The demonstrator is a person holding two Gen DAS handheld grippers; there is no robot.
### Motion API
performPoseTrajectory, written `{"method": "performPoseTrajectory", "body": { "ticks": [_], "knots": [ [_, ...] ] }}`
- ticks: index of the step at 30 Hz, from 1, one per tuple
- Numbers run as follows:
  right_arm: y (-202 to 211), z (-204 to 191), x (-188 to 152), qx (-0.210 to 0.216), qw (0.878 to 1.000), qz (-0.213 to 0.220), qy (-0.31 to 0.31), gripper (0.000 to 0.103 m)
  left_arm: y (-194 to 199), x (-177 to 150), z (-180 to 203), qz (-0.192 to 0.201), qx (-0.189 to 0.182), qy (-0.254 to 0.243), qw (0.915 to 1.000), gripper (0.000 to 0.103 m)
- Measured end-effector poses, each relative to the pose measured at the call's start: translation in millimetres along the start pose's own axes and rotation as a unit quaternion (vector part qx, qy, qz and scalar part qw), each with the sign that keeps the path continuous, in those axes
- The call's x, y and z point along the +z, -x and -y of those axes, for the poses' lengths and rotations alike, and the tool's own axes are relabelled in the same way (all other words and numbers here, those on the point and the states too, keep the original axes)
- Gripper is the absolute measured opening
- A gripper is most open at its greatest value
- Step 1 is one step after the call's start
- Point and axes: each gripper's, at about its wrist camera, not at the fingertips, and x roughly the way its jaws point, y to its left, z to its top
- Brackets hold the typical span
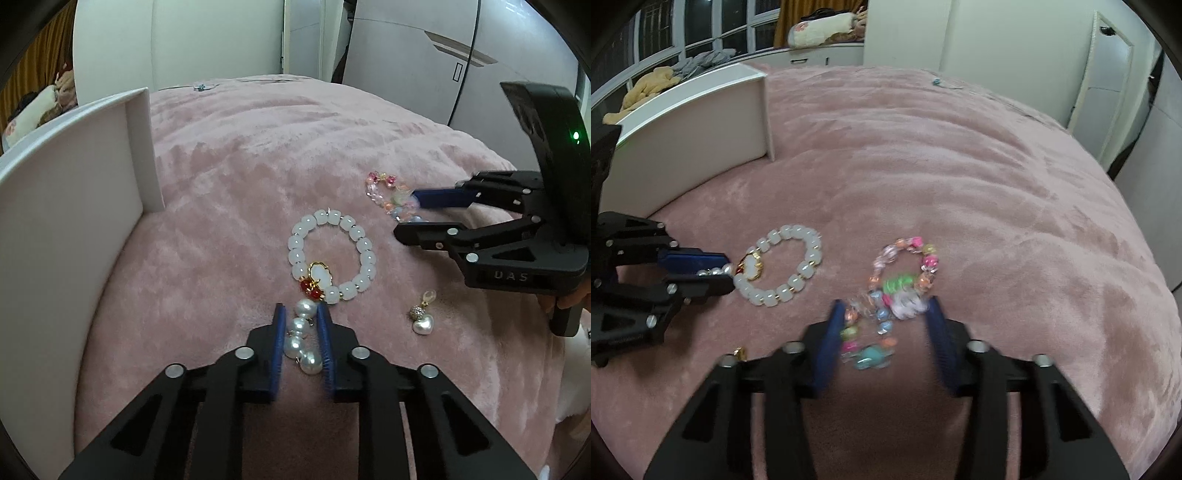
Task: Organize jewelry
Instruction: 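Grasp the colorful bead bracelet with the right tool while the left tool grasps the pearl earring, then carry the bead bracelet and pearl earring with both tools over the white box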
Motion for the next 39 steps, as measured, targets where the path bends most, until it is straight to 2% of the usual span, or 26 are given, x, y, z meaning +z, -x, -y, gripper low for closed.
{"method": "performPoseTrajectory", "body": {
  "ticks": [2,8,14,23,31,39],
  "knots": [
    [-0.9,0.6,1.5,0.004,1.0,-0.005,-0.005,0.028,0.7,-0.6,-0.3,-0.002,-0.003,0.001,1.0,0.016],
    [4.2,4.3,11.7,0.013,0.999,-0.01,-0.036,0.023,13.5,-7.4,5.3,-0.008,-0.007,-0.009,0.9999,0.016],
    [32.9,6.0,30.9,0.012,0.999,0.021,-0.046,0.022,41.9,-9.8,11.8,0.002,-0.002,-0.012,0.9999,0.016],
    [85.1,-3.1,66.2,0.027,0.995,0.081,-0.049,0.022,115.2,-6.6,6.4,0.059,0.007,0.023,0.998,0.016],
    [116.7,-34.8,103.4,0.046,0.991,0.123,-0.037,0.022,173.6,0.6,-12.3,0.109,0.023,0.049,0.9926,0.016],
    [129.4,-74.0,150.3,0.074,0.983,0.166,-0.031,0.022,218.9,7.1,-67.4,0.155,0.047,0.109,0.9808,0.016]
  ]
}}
